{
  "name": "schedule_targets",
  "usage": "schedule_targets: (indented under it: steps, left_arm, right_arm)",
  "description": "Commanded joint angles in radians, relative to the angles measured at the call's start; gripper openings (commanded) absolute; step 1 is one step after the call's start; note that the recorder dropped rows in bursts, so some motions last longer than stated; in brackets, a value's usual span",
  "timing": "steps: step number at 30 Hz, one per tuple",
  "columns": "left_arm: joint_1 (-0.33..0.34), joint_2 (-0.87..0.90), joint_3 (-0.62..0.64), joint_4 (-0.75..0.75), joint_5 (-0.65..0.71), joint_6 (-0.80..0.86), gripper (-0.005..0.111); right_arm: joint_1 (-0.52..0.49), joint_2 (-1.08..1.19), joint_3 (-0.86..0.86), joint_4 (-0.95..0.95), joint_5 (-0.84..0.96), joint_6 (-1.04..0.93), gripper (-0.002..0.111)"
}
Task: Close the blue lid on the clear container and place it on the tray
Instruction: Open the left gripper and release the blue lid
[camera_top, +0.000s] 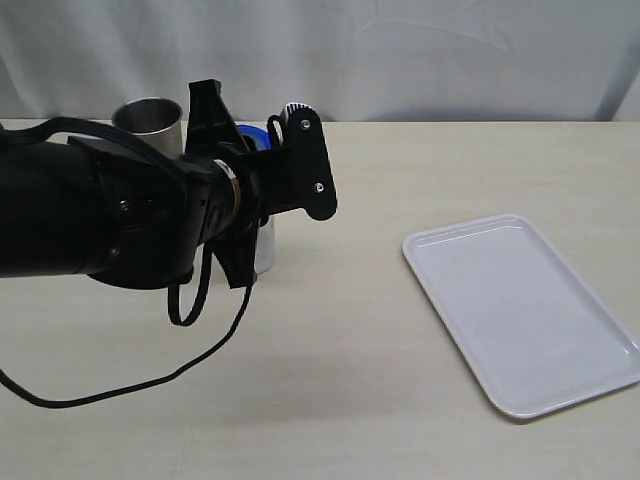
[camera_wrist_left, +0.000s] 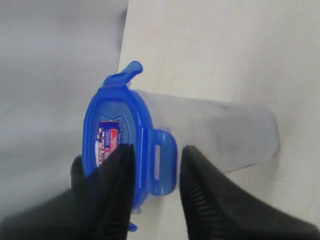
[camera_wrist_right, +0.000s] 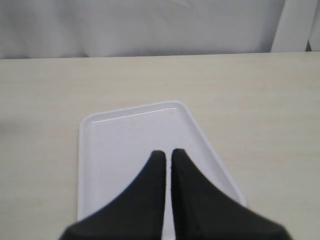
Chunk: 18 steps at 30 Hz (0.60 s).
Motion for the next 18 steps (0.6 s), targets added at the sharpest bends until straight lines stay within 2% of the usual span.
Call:
schedule_targets:
  steps: [1,4,6,11,18]
  left_arm:
    - [0.001,-0.02,0.002,-0.033,0.031,-0.012,0.051]
    - [0.0,-0.02,0.002,-0.053,0.047,-0.012,0.068]
    - [-0.002,-0.02,0.002,-0.071,0.062,-0.01,0.072]
    - [-0.044,-0.02,0.002,-0.081,0.082,-0.01,0.073]
    - [-0.058,-0.029,0.002,-0.132,0.135,-0.033,0.073]
  right_arm:
    - [-0.001,-0.004,0.002,0.0,-0.003,0.0,0.005]
    - [-0.001,-0.004,0.002,0.0,-0.003,0.0,0.005]
    - [-0.001,-0.004,0.002,0.0,-0.003,0.0,0.005]
    - [-0.001,-0.004,0.002,0.0,-0.003,0.0,0.005]
    - [-0.001,-0.004,0.002,0.0,-0.003,0.0,0.005]
